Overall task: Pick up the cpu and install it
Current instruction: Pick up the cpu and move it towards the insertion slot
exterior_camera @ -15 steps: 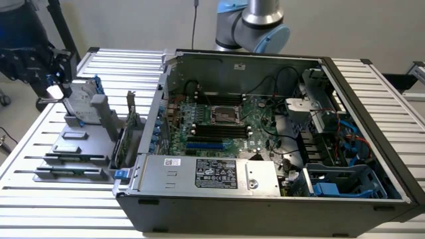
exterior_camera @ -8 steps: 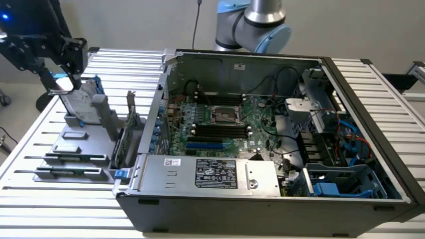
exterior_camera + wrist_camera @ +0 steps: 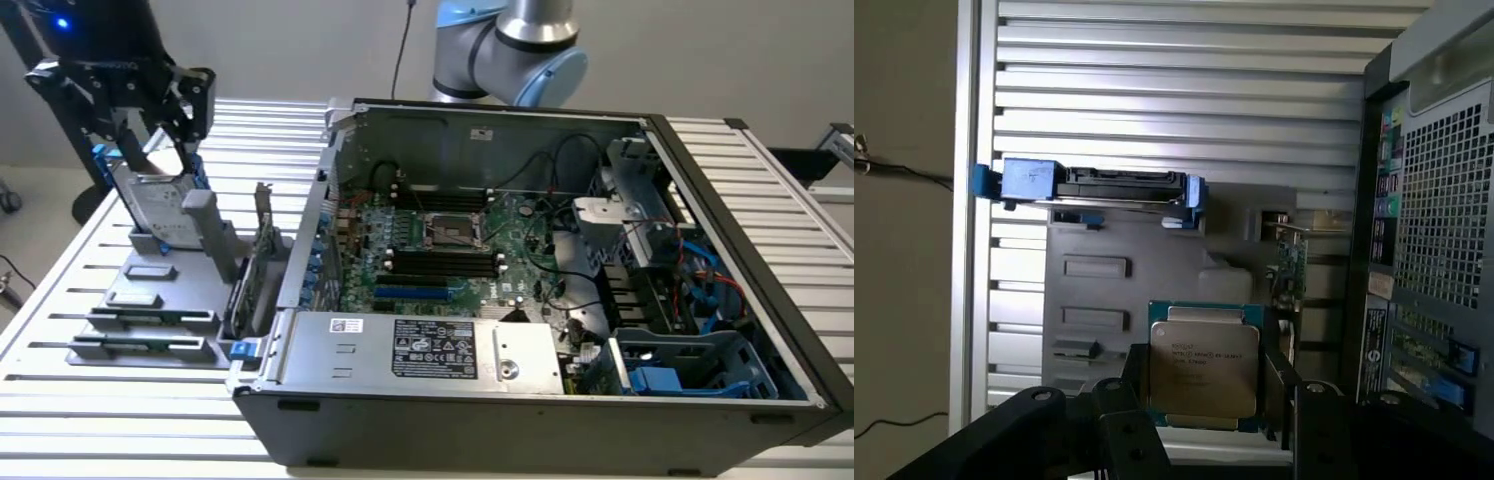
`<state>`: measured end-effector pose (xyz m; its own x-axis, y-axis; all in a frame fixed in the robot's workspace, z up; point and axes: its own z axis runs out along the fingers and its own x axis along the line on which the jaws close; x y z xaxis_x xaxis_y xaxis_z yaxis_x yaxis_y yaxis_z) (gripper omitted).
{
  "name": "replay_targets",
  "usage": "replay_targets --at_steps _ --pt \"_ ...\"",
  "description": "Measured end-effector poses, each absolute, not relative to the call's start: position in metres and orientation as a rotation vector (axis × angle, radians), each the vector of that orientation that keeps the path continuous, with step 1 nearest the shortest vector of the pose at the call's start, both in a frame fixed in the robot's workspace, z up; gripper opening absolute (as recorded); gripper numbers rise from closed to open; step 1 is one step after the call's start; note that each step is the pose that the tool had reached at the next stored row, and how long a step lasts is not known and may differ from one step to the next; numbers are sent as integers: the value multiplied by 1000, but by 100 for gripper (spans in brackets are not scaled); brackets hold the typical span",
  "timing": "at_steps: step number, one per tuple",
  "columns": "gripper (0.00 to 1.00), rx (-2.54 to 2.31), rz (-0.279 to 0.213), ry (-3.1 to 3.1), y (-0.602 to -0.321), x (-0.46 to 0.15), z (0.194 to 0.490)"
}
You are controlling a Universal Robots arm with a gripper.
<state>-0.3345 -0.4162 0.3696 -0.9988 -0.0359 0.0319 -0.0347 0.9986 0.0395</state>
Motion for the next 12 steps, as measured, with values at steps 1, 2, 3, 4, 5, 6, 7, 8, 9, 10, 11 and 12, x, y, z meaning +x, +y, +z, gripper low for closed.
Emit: replay_targets --at_steps 1,2,3,4,5,6,7,8,9,10,11,12 --pt "54 55 -61 -3108 -416 -330 371" --pt "54 55 -60 -3108 -416 -325 371" --pt "54 55 -61 -3108 -415 -321 372" --pt "54 55 -61 -3108 -415 -316 373" --pt "54 55 -61 -3108 -415 -312 374" --pt "54 55 -61 -3108 -415 -307 375" --pt "54 55 -61 -3108 -414 -302 376" --pt "54 55 -61 -3108 -414 -298 377" --pt "54 55 -60 -3108 -414 -293 378" --pt "54 55 -61 -3108 -414 -289 378" --pt "54 55 -61 -3108 -414 -284 379" --pt "54 55 -61 -3108 -413 -280 380"
